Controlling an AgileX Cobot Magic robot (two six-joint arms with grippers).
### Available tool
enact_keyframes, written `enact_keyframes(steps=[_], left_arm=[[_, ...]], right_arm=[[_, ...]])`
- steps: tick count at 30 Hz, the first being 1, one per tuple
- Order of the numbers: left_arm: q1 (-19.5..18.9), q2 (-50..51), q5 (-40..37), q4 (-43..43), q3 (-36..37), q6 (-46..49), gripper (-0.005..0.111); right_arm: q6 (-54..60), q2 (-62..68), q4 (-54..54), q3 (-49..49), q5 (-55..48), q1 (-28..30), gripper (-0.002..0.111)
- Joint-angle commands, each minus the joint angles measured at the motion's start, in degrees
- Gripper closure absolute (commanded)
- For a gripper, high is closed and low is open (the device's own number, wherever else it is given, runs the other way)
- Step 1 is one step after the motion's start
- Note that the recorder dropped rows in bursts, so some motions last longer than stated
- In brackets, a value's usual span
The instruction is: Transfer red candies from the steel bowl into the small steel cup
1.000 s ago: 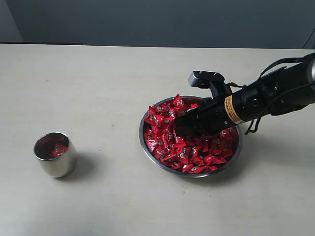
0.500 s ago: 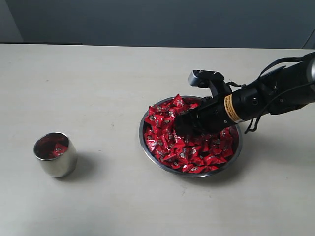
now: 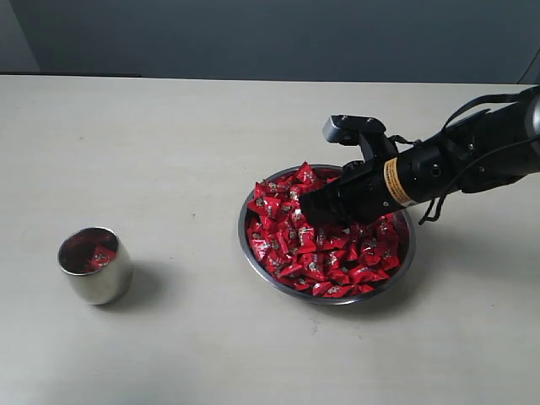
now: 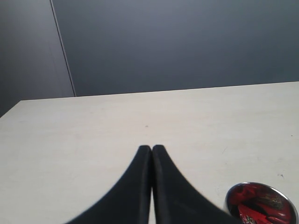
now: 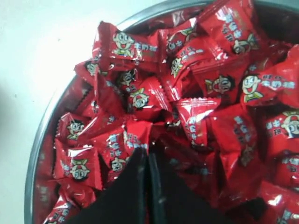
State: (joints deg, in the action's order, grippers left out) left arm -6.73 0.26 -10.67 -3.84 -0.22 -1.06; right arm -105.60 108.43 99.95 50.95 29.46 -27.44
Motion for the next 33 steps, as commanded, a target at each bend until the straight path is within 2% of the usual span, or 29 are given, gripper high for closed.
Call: enact_keyframes(steps=[1, 9, 24, 26, 31, 33], left_arm=[[0.0, -0.3, 0.4, -0.1, 0.2, -0.1, 0.106], [0.0, -0.3, 0.4, -0.1, 0.2, -0.1, 0.106], [0.0, -0.3, 0.4, -0.1, 0.2, -0.1, 0.106], [0.0, -0.3, 0.4, -0.1, 0.2, -0.1, 0.106], [0.0, -0.3, 0.3, -0.1, 0.2, -0.1, 0.106], [0.0, -0.3, 0.3, -0.1, 0.2, -0.1, 0.106]], right_arm=[[0.0, 0.0, 0.0, 0.4, -2.0, 0.0, 0.109], [0.0, -0.1, 0.0, 3.8, -1.6, 0.0, 0.109], [0.7, 0.5, 0.0, 4.0, 0.7, 0.0, 0.109], [0.7, 0.9, 0.0, 4.0, 0.8, 0.0, 0.103], [0.7, 1.8, 0.0, 4.1, 0.3, 0.0, 0.074], [0.7, 1.8, 0.0, 4.1, -0.6, 0.0, 0.072]])
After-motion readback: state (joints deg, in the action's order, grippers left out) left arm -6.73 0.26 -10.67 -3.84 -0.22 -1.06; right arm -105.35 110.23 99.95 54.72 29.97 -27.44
